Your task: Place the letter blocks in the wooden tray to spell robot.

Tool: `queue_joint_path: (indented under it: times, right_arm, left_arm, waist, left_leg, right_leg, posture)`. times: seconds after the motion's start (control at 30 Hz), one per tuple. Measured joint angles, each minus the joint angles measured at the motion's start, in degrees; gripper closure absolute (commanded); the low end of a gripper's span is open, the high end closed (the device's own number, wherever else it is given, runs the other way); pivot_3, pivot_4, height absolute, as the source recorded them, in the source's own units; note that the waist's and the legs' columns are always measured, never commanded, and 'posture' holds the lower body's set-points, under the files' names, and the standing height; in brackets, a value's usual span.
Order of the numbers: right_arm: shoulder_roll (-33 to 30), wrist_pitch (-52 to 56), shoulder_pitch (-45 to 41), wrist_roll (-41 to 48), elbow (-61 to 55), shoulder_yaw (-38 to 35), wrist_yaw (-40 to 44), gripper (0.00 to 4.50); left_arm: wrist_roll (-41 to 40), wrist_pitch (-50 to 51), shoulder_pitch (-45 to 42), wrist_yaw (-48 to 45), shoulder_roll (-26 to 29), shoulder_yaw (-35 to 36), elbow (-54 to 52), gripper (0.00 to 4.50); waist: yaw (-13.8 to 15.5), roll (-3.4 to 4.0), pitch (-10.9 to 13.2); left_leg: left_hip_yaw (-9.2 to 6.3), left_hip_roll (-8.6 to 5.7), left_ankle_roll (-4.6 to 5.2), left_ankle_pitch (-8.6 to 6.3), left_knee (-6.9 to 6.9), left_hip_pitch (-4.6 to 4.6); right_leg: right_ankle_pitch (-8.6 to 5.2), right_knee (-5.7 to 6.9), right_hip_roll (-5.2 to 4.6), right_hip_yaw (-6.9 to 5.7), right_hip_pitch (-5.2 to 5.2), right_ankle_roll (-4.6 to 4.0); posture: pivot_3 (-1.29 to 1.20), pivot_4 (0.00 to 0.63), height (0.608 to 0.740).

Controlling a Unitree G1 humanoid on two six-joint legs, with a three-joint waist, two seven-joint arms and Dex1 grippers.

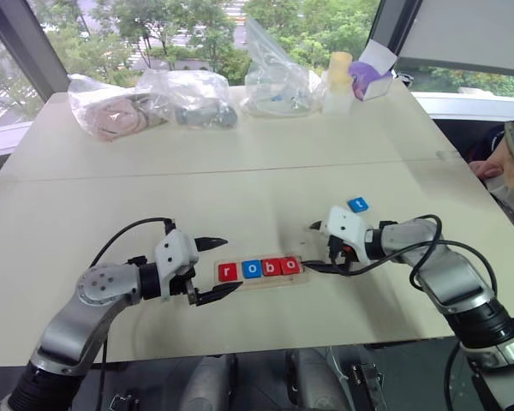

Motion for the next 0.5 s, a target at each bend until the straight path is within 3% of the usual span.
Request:
queue_joint_path:
  times: [0.5]
  right_arm:
    - [1.63,1.17,0.79,0.35,-2.76,1.17,-0.42,0.04]
  left_arm:
    - [0.02,0.00,-0.47,0.18,-0.14,-0.06,0.01,0.00]
  waist:
    - [0.00,0.00,0.00]
  left_leg:
    - [0.00,0.00,0.00,0.00,0.00,0.00]
  right_leg:
    - [0.00,0.00,0.00,0.00,0.00,0.00]
  posture:
    - [0.00,0.150,0.740]
